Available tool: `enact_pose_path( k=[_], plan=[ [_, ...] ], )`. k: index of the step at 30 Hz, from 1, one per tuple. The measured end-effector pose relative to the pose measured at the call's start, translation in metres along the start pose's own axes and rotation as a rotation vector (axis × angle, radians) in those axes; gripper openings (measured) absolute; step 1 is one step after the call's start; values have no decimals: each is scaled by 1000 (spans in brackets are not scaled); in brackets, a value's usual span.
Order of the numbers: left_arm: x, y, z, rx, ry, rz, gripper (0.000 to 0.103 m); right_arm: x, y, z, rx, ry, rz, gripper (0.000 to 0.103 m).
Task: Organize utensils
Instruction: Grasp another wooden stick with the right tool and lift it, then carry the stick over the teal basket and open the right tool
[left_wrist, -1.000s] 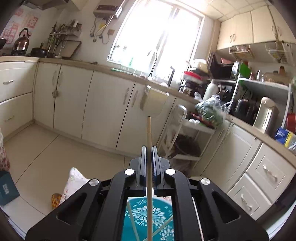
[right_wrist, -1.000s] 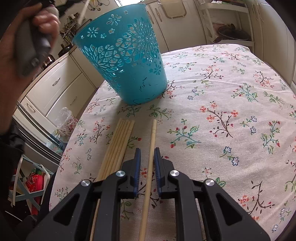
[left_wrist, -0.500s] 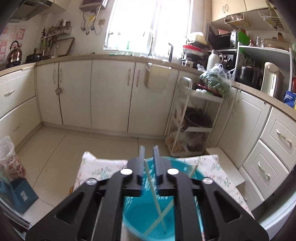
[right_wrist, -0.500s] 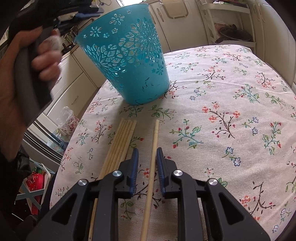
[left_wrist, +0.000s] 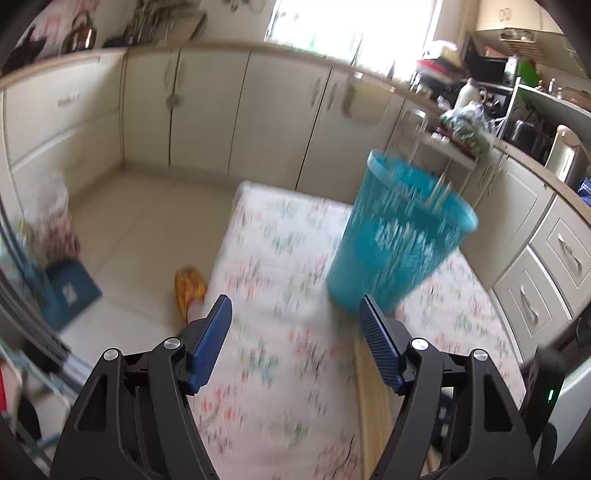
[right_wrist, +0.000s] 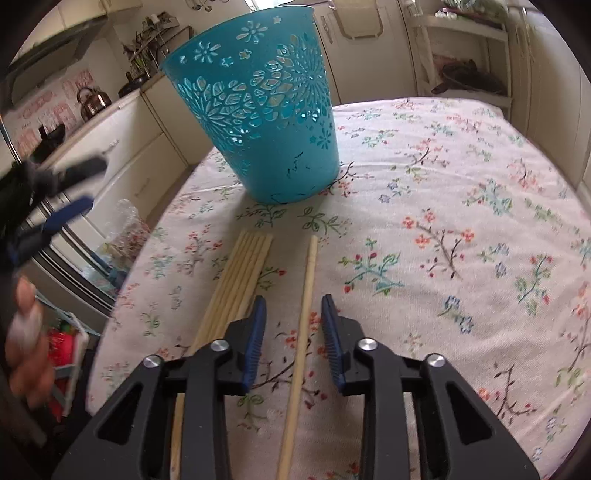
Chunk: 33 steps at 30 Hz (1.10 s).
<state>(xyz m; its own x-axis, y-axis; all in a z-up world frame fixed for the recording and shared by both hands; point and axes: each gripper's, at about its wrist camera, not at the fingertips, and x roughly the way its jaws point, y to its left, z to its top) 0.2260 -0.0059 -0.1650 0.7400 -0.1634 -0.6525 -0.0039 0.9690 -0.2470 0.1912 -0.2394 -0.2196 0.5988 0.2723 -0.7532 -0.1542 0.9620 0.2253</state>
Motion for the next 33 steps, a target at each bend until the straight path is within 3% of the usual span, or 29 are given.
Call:
enact_pose_path(
  k=[3, 6, 8, 13, 16, 21, 24, 29, 33],
  plan=[
    [4, 8, -16, -12, 42, -8, 68, 4, 8, 3, -52, 6, -80, 17],
    [4, 12, -26, -10, 57, -14, 68, 10, 28, 3, -192, 12, -186, 10],
    [6, 11, -27, -17, 64, -19, 68, 9, 33, 1, -229, 22, -191, 6],
    [9, 18, -27, -45, 73, -15, 70, -20, 9, 1, -32, 25, 60, 6],
    [16, 26, -32, -72, 93, -11, 71, -56, 0, 12, 93, -70, 257, 6],
    [28, 27, -39, -89, 122, -24, 71, -113, 10, 62, 132, -282, 406, 6],
    [31, 25, -42, -80, 124, -29, 71, -128, 14, 100, 147, -400, 442, 6],
    [38, 23, -47, -81, 143, -34, 71, -112, 23, 181, 174, -555, 376, 6],
    [42, 20, -50, -59, 138, -30, 72, -83, 26, 221, 201, -602, 315, 6]
  ],
)
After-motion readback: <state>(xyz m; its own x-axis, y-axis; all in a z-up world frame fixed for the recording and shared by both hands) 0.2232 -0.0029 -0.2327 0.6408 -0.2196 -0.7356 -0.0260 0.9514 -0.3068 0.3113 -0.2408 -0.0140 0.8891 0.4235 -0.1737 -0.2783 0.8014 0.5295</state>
